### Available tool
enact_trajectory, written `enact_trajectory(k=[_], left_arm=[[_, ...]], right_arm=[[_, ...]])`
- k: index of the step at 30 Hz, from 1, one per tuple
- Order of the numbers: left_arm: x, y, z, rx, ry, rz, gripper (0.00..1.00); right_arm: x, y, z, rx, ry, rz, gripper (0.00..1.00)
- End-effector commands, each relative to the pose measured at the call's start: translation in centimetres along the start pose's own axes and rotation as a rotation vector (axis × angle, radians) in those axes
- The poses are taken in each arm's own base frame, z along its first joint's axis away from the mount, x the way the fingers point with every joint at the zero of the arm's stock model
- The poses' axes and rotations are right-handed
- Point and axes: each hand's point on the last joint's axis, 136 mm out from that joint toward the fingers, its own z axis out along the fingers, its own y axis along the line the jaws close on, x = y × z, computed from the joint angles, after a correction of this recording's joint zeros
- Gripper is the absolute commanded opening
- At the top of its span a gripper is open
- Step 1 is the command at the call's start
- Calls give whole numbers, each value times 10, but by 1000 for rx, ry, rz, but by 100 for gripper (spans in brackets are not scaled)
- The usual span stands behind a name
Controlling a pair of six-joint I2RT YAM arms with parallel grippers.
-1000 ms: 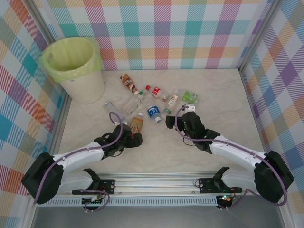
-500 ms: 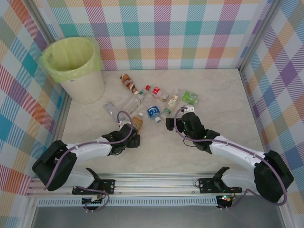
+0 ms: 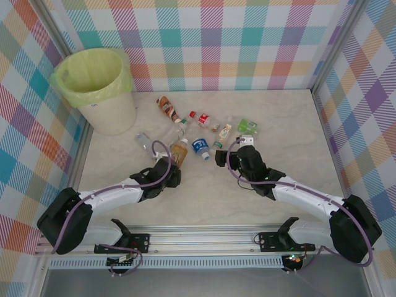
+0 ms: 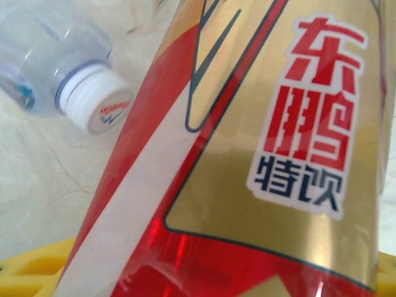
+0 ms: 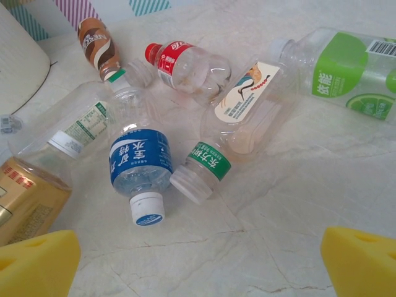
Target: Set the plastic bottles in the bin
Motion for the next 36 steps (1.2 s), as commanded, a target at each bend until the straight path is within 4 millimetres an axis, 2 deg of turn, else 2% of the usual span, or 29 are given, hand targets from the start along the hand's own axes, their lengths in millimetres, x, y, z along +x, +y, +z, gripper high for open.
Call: enact_trajectory(k=[1, 4, 8, 13, 19, 24, 27, 32, 35, 36], left_arm=[[-37, -22, -28, 86, -77, -9, 55], [-78, -25, -58, 104, -191, -33, 55], [-133, -11, -86, 60, -301, -59, 54], [-212, 33, -116, -79, -475, -124, 53], [-295, 93, -156, -224, -648, -213, 52], [-337, 145, -175, -352, -700, -294, 52], [-354, 177, -176, -408, -713, -363, 53], [-373, 221, -157, -447, -652, -470, 54], [-378, 233, -139, -507, -566, -474, 63], [-378, 236, -134, -530, -534, -481, 70]], right_arm=[[-22, 6, 1, 7, -69, -9, 100], [-34, 10, 3, 14, -94, -33, 100], [-56, 23, 6, -4, -148, -50, 100], [-79, 43, 13, -54, -193, -49, 100], [-75, 49, 15, -94, -177, -7, 100], [-64, 36, 4, -70, -164, -20, 100], [-58, 26, -4, -48, -161, -26, 100], [-53, 16, -18, -35, -160, -40, 100], [-52, 12, -24, -27, -165, -42, 100], [-51, 9, -26, -21, -169, -38, 100]])
